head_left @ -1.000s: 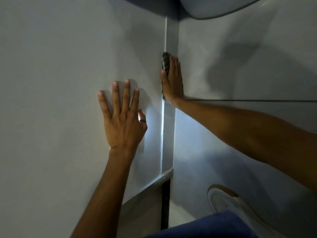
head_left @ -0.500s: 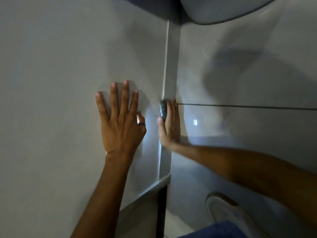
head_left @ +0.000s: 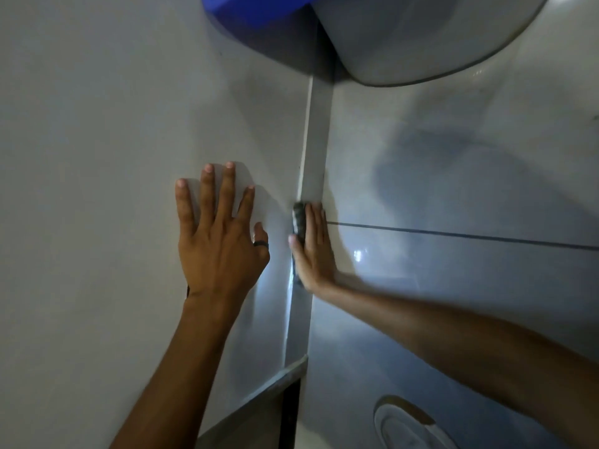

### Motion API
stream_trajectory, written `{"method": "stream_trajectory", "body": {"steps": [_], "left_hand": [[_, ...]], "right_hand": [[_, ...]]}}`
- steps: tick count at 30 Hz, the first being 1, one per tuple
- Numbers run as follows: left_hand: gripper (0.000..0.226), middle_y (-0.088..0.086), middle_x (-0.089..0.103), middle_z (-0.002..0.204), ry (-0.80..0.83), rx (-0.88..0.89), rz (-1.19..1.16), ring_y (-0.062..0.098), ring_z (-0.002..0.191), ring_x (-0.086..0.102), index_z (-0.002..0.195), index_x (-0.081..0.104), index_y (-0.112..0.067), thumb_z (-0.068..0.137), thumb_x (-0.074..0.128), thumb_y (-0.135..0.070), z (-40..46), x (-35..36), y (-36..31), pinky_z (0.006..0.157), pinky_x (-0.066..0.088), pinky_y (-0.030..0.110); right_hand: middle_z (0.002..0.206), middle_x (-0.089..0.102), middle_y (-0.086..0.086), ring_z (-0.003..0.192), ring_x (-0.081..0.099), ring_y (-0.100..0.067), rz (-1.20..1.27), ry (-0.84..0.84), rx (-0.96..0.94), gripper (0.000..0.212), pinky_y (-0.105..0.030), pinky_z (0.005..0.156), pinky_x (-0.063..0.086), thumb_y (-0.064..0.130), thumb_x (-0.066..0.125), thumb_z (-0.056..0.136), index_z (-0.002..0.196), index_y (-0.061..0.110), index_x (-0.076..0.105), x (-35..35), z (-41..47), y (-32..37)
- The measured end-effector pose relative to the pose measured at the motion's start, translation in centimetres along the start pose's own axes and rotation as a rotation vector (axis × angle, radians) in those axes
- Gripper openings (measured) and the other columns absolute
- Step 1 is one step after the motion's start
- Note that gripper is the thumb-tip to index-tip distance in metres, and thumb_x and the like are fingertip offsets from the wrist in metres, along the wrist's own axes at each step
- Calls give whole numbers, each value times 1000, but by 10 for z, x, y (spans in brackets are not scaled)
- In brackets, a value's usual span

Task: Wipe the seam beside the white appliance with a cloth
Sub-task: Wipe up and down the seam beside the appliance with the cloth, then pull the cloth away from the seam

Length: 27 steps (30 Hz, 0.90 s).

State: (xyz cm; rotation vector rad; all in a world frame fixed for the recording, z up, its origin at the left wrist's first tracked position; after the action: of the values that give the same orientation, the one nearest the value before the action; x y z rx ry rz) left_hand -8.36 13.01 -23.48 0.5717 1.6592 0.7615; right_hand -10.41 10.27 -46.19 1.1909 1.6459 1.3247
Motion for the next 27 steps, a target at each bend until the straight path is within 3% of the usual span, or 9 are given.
{"method": "stream_trajectory", "body": {"steps": [9, 13, 14, 16, 17, 18, 22, 25, 27], "left_hand": [[73, 8, -8, 181, 30, -34, -43, 36, 166, -15, 170, 25, -30, 104, 32, -59, 23, 7, -21, 124, -26, 57], [80, 10, -20, 179, 203, 24, -77, 34, 164, -25, 173, 7, -25, 105, 21, -65, 17, 19, -46, 120, -29, 59], [80, 10, -21, 179, 235, 46, -96, 33, 164, -26, 173, 4, -24, 106, 20, -63, 17, 20, -48, 119, -30, 59], [78, 10, -18, 179, 256, 50, -197, 30, 166, -22, 173, 3, -20, 107, 22, -58, 19, 19, -46, 120, -29, 57], [77, 11, -14, 180, 256, 27, -296, 29, 167, -18, 173, 5, -18, 108, 26, -54, 20, 15, -43, 122, -28, 54], [77, 13, -10, 180, 258, 6, -395, 29, 167, -13, 173, 7, -16, 109, 31, -50, 20, 10, -40, 125, -27, 51], [75, 19, -7, 180, 294, -32, -645, 40, 167, -5, 174, 7, -19, 110, 30, -50, 8, -25, -26, 135, -11, 53], [74, 17, -6, 180, 319, -131, -777, 43, 166, -4, 174, 8, -23, 111, 28, -55, -4, -65, -12, 135, -1, 59], [73, 16, -2, 181, 266, -198, -819, 43, 166, -3, 174, 10, -24, 111, 28, -56, -6, -99, 7, 135, 0, 59]], "right_hand": [[175, 12, -8, 164, 8, -26, 42, 2, -58, 73, -44, 134, 18, 44, 44, 104, 164, 17, 13, -7, 33, -7], [171, 27, -13, 159, 29, -25, -46, 66, -57, 71, -34, 129, 29, 21, 55, 102, 164, 11, 21, -22, 27, -3], [166, 38, -11, 151, 44, -23, -21, 142, 38, 70, -32, 121, 39, 15, 54, 101, 164, 16, 23, -27, 17, -1], [126, 66, -4, 97, 69, -16, 52, 261, 376, 65, -29, 83, 54, 15, 52, 96, 158, 32, 38, -46, -2, 7], [105, 70, -6, 78, 63, -17, 93, 276, 543, 63, -29, 67, 48, 19, 53, 89, 150, 31, 49, -59, -10, 12], [96, 71, -11, 76, 61, -21, 147, 274, 666, 60, -31, 65, 46, 22, 53, 81, 141, 23, 58, -74, -17, 22], [96, 78, -16, 80, 74, -30, 405, 146, 855, 25, -37, 77, 61, 6, 53, 90, 108, 14, 69, -141, -38, 91], [117, 76, -17, 106, 74, -36, 263, 60, 829, 29, -51, 101, 59, 8, 57, 97, 121, 16, 69, -187, -28, 154], [118, 77, -13, 111, 73, -35, 211, 41, 755, 24, -53, 104, 58, 17, 65, 96, 119, 19, 70, -220, -15, 212]]}}
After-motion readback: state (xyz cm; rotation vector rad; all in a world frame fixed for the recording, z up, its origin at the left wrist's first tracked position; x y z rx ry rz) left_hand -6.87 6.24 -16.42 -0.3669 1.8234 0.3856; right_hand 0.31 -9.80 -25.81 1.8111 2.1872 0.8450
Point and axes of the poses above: each hand's wrist, its own z-axis towards the middle knuckle, its own x-axis out of the palm, y = z × x, the point moved 2 cm from there along z, towards the middle knuckle
